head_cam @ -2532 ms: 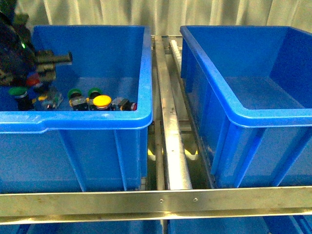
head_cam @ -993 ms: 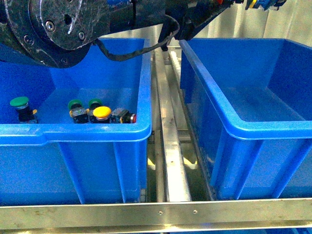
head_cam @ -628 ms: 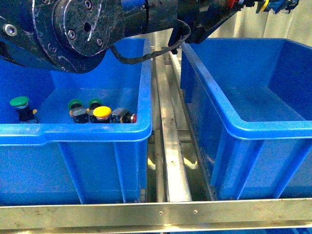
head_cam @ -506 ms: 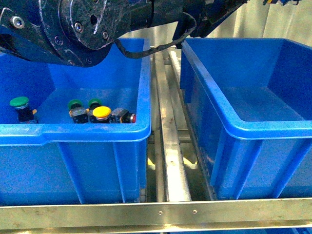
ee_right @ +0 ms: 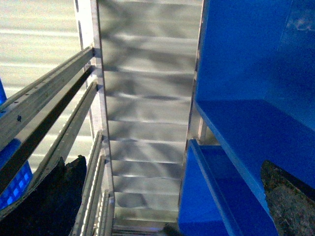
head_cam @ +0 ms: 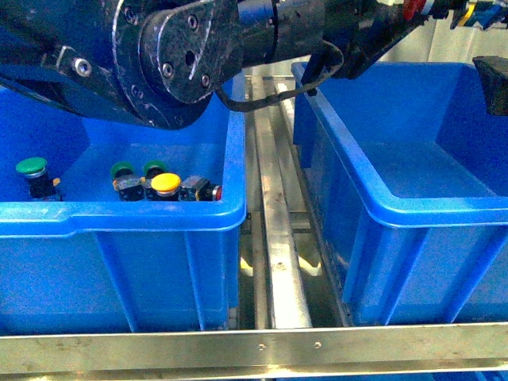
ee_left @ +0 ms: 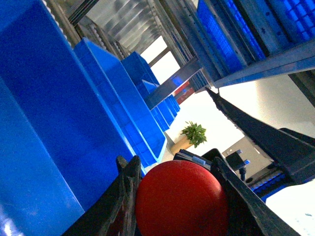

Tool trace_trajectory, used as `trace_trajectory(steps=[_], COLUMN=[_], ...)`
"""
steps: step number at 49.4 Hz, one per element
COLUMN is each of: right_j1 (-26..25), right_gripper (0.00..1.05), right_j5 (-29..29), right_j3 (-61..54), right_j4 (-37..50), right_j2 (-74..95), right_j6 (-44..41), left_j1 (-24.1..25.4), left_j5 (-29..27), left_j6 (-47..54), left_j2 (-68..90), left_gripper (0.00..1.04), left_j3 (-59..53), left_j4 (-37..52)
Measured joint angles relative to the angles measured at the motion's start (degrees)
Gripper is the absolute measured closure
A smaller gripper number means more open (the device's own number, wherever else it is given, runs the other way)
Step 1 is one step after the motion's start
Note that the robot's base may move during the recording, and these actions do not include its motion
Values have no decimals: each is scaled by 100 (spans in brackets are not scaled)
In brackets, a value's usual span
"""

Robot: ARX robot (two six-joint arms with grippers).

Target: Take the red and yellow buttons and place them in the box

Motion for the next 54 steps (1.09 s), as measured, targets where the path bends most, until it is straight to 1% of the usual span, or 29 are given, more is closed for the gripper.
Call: trace_trajectory(steps=[9, 31, 33, 34, 48, 49, 54], right_j1=[92, -13, -22, -31, -170, -188, -267], right_gripper=[3, 3, 7, 12, 62, 63, 64], right_j5=[50, -7, -2, -2, -11, -11, -35], right_j3=[11, 11, 11, 9, -116, -120, -199], right_j4=[-74, -195, -216, -225, -304, -317, -330], right_j2=[-48, -197, -205, -210, -210, -210, -216], right_j6=[66, 109, 105, 107, 111, 118, 153], left_j1=[-55, -118, -129, -140, -232, -238, -275], left_j5=[-66, -116, -116, -120, -219, -223, -229], left_j6=[-42, -52, -52, -50, -13, -11, 17], left_j2=[136, 308, 326, 339, 398, 409, 479], left_gripper=[71, 71, 71, 71, 71, 71, 71], left_j3=[0, 157, 201, 232, 439, 452, 516], left_j4=[33, -225, -232, -234, -389, -409, -468])
